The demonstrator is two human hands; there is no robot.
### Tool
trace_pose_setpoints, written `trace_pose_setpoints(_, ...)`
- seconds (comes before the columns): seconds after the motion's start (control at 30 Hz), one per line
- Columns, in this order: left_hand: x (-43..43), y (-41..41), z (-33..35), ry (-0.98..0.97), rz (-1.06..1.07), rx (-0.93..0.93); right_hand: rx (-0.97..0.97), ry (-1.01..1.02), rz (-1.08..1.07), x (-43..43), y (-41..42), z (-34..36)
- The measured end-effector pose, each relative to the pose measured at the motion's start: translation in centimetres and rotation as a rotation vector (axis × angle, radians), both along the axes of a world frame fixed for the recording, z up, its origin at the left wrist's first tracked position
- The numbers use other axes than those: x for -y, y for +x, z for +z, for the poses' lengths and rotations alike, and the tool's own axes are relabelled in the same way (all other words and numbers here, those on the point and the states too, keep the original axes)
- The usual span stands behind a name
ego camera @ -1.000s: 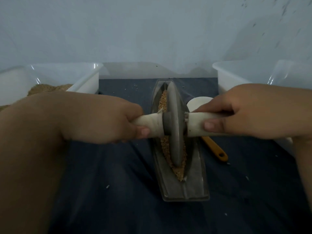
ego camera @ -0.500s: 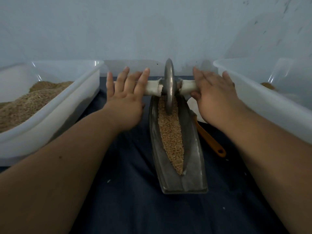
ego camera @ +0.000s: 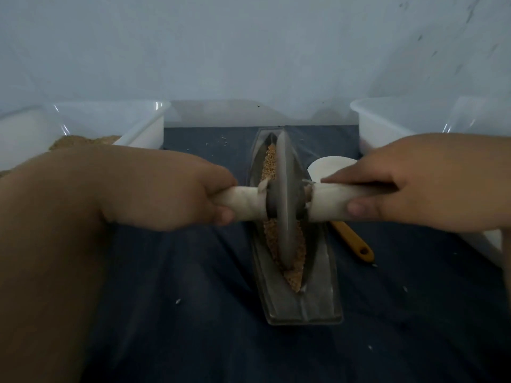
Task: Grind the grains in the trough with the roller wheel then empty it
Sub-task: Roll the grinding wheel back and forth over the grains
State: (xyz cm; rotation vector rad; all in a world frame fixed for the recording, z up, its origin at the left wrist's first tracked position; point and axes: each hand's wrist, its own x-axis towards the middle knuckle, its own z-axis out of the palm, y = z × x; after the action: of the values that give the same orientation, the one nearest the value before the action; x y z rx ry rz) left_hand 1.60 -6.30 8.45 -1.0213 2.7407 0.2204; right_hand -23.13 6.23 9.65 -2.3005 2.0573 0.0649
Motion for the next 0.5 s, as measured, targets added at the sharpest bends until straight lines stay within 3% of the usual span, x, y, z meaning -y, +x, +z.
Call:
trace_pose_setpoints(0.13,1.1,-0.2,-0.4,-0.011,0.010,-0.031,0.090,-0.040,-0.069,1.3,0.0,-1.2)
trace_pose_setpoints(0.23,3.5,-2.0,-2.7,-0.330,0.002,-0.380,0.070,-0.282,-0.180,4.3,-0.7,-4.8)
trace_pose_setpoints(0.3,4.4,-3.3,-4.6,-0.581,0.095,-0.514,0.011,-0.428,-0.268,6.1,-1.3,-7.1)
trace_pose_setpoints(0.5,5.7,-3.7,-7.3,-0.638,0.152,-0.443,0.030,-0.545,-0.309,8.5,-2.6,-9.1)
